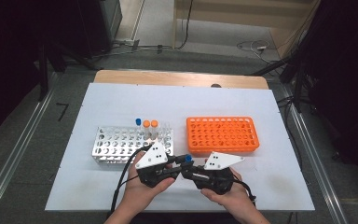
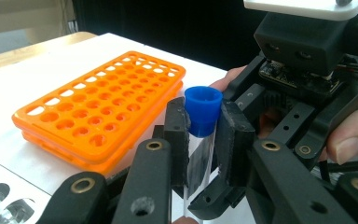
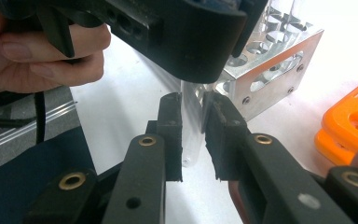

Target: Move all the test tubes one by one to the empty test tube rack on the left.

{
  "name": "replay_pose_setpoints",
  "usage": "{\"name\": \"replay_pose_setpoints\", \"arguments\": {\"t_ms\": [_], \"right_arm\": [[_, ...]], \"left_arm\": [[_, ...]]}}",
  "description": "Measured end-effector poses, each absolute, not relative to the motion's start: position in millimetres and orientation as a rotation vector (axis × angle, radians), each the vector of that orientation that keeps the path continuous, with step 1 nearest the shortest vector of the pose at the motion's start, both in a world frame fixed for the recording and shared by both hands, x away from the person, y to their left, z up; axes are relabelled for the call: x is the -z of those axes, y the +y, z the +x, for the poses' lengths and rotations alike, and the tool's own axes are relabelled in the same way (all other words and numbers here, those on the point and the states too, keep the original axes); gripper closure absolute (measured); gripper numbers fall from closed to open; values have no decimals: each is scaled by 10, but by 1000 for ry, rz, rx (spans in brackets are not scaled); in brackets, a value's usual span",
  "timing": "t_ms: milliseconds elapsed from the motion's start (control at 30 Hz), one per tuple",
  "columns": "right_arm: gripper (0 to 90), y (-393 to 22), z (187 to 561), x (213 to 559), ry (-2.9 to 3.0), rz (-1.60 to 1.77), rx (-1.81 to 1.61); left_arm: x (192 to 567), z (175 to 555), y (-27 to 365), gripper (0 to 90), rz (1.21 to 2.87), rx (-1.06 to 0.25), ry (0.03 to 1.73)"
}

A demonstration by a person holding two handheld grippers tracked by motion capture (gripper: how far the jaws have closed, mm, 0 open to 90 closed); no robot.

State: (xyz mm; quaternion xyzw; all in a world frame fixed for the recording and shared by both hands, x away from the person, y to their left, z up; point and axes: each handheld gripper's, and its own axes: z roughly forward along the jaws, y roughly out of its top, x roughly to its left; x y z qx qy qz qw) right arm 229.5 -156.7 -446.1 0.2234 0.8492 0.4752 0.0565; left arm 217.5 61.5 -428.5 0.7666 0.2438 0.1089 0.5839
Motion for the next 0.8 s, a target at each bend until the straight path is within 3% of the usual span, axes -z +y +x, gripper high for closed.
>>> {"name": "replay_pose_setpoints", "arguments": {"t_ms": [200, 400, 600, 800], "right_arm": [[646, -1596, 2309, 4462, 2588, 676, -1452], [432, -1667, 2329, 4432, 2582, 658, -1510], [142, -1741, 2344, 4412, 2576, 662, -1474], [17, -1874, 2380, 4387, 2517, 710, -1478]], "left_arm": [[4244, 2182, 677, 765, 1761, -266, 581], [4197, 2201, 787, 765, 1742, -290, 603], [4141, 2227, 931, 765, 1720, -324, 637], [4060, 2258, 1146, 765, 1680, -368, 683]]}}
